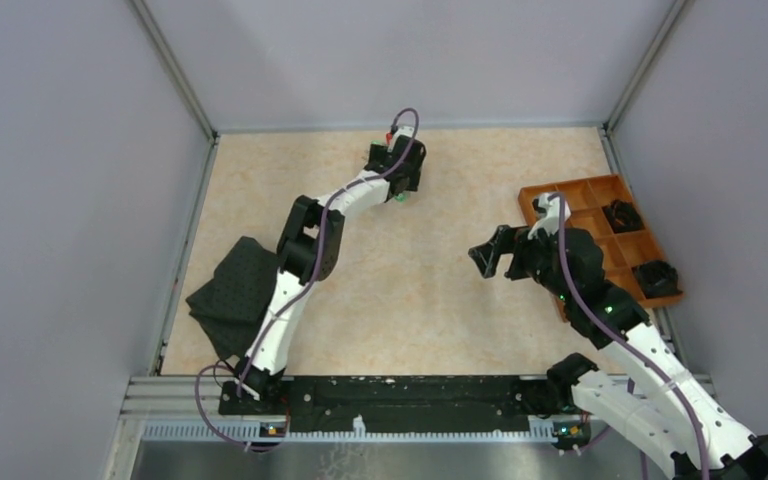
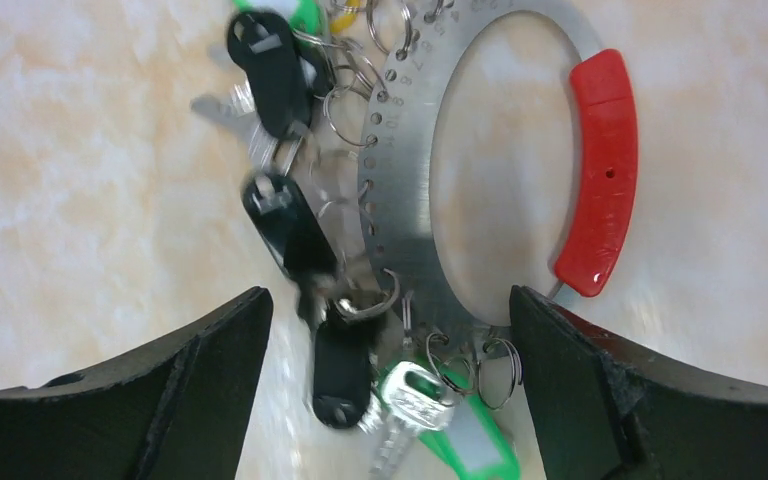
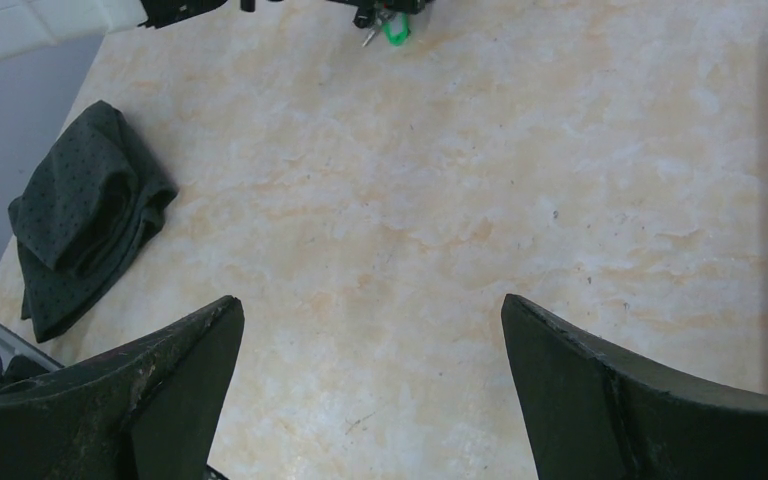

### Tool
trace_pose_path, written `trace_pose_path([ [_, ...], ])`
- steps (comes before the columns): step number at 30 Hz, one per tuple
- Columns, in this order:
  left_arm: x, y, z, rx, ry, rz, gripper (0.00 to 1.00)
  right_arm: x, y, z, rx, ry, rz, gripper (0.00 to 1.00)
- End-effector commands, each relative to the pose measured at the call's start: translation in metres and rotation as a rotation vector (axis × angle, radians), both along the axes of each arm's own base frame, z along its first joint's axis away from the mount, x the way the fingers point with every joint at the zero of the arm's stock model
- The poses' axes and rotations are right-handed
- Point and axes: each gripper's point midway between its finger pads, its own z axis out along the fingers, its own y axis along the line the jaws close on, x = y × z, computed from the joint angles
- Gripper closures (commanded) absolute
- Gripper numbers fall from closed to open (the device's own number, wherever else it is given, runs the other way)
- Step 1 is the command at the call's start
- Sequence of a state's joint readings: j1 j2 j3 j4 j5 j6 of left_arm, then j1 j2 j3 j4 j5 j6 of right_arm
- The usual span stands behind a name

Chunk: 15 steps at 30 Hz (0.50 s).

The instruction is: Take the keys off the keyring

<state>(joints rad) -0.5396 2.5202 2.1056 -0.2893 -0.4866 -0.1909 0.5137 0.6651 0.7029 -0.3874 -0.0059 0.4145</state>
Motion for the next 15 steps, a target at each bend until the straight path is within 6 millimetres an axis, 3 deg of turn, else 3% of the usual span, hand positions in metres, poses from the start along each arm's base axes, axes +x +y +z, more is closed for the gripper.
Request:
trace_pose_path([
  [1, -0.090, -0.006, -0.019, 0.072, 0.238, -0.114, 0.05, 0.009, 0.003, 0.018, 0.028, -0.060, -0.006, 0.01],
  [5, -0.171, 0.003, -0.028, 0.049, 0.350, -0.158, 0.04, 0.013, 0.006, 0.009, 0.035, -0.050, -0.008, 0.01],
  [9, -0.247, 0.049, -0.041, 0.009, 0.422, -0.136, 0.03, 0.017, 0.015, -0.008, 0.049, -0.012, 0.013, 0.01],
  [12, -0.262, 0.084, -0.040, -0.041, 0.432, -0.079, 0.01, 0.022, 0.024, -0.017, 0.070, 0.008, 0.031, 0.01],
  [15, -0.248, 0.092, -0.027, -0.151, 0.415, -0.054, 0.01, 0.028, 0.035, -0.022, 0.088, 0.027, 0.065, 0.01],
])
